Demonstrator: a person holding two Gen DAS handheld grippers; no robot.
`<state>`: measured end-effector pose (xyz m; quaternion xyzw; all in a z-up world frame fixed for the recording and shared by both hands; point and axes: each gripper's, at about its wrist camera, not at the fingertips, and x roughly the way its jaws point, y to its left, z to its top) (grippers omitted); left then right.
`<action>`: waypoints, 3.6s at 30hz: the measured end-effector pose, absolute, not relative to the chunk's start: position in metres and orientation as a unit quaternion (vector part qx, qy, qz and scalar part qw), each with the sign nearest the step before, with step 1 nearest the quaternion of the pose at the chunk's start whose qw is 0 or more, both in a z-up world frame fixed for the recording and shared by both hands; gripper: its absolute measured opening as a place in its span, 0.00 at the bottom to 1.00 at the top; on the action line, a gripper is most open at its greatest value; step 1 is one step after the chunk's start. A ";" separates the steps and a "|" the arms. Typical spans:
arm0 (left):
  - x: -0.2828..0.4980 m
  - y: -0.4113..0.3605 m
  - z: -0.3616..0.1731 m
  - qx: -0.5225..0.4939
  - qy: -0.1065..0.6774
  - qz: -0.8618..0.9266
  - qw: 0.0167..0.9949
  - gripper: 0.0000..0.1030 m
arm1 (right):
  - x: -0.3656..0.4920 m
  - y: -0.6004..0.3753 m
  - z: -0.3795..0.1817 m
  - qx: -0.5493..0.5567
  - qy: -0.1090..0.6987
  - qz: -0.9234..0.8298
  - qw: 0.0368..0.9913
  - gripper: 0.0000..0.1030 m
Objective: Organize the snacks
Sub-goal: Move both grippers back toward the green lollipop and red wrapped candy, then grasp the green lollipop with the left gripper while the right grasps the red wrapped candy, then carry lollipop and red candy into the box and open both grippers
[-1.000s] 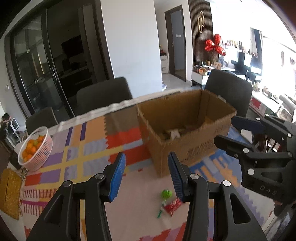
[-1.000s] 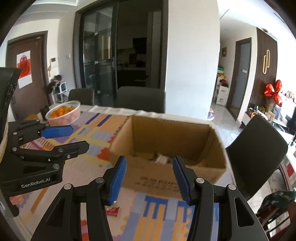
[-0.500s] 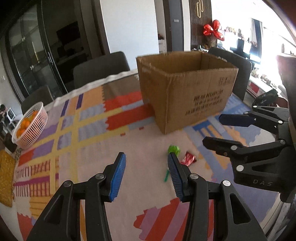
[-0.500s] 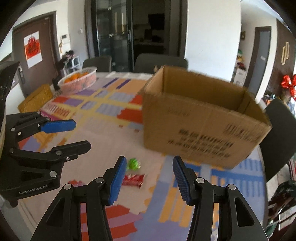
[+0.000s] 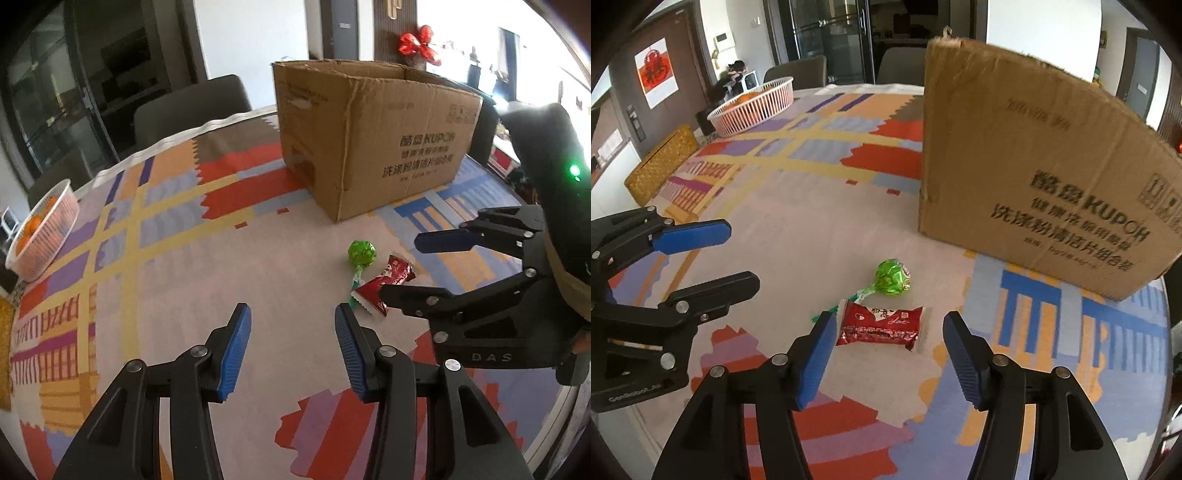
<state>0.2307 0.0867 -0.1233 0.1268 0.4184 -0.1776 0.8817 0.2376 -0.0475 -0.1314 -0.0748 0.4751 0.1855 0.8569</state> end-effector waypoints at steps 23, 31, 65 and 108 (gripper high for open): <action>0.278 0.057 -0.148 0.136 0.438 -0.261 0.850 0.45 | 0.258 -0.060 -0.155 -0.052 0.482 0.159 0.860 0.59; 0.284 0.034 -0.151 0.124 0.436 -0.272 0.849 0.45 | 0.256 -0.086 -0.152 -0.057 0.475 0.128 0.869 0.59; 0.300 0.042 -0.160 0.058 0.455 -0.226 0.860 0.26 | 0.267 -0.097 -0.143 -0.011 0.457 0.114 0.882 0.59; 0.253 0.035 -0.108 0.006 0.425 -0.157 0.891 0.26 | 0.234 -0.106 -0.101 -0.018 0.417 0.108 0.902 0.23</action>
